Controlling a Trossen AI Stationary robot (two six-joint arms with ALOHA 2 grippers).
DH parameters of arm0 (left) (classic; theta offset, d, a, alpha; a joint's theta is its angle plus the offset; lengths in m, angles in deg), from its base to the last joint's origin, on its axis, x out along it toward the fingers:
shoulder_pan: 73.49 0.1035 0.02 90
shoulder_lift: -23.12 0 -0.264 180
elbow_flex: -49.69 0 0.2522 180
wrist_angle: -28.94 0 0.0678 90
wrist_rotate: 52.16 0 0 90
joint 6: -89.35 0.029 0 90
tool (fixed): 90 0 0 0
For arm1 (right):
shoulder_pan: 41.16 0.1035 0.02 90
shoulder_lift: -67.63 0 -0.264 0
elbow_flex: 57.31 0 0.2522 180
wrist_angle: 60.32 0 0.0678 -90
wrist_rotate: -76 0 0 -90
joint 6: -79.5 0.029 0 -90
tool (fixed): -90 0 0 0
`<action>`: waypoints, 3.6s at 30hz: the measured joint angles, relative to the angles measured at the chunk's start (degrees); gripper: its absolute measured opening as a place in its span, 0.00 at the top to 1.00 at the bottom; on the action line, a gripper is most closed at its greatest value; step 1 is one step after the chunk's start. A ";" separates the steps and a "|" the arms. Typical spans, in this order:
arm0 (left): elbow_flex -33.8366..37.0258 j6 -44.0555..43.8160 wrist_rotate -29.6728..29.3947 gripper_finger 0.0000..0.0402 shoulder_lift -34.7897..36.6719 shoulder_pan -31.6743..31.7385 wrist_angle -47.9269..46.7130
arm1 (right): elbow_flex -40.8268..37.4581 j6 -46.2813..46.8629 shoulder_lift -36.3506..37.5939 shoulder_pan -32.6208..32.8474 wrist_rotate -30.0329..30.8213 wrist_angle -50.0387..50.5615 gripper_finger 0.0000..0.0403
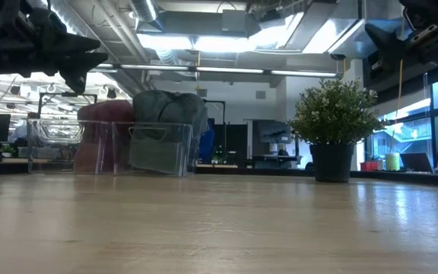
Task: Pick & Place hat
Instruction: Return to Home Position
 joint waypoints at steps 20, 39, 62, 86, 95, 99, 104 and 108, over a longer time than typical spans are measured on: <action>0.00 0.72 -4.31 0.65 -0.03 4.18 -3.09 | -0.03 -2.26 18.00 0.00 6.25 19.78 0.42; 0.00 0.49 -10.69 0.65 -0.85 4.11 -5.34 | 0.00 -8.27 17.69 0.00 19.03 30.04 0.42; 0.00 5.84 -13.19 0.66 -1.63 4.11 -5.56 | 0.00 -8.36 17.67 0.00 19.03 29.90 0.42; 0.00 5.84 -13.19 0.66 -1.63 4.11 -5.56 | 0.00 -8.34 17.66 0.01 19.03 29.86 0.42; 0.00 5.81 -13.19 0.66 -1.63 4.11 -5.56 | 0.00 -8.32 17.65 0.02 19.03 29.86 0.42; 0.00 5.81 -13.19 0.66 -1.63 4.11 -5.56 | 0.00 -8.35 17.65 0.02 19.03 29.86 0.42; 0.00 5.83 -13.19 0.66 -1.63 4.11 -5.56 | 0.00 -8.32 17.65 0.02 19.03 29.86 0.42; 0.00 5.84 -13.19 0.66 -1.63 4.11 -5.56 | 0.02 -8.34 17.65 0.02 19.03 29.86 0.42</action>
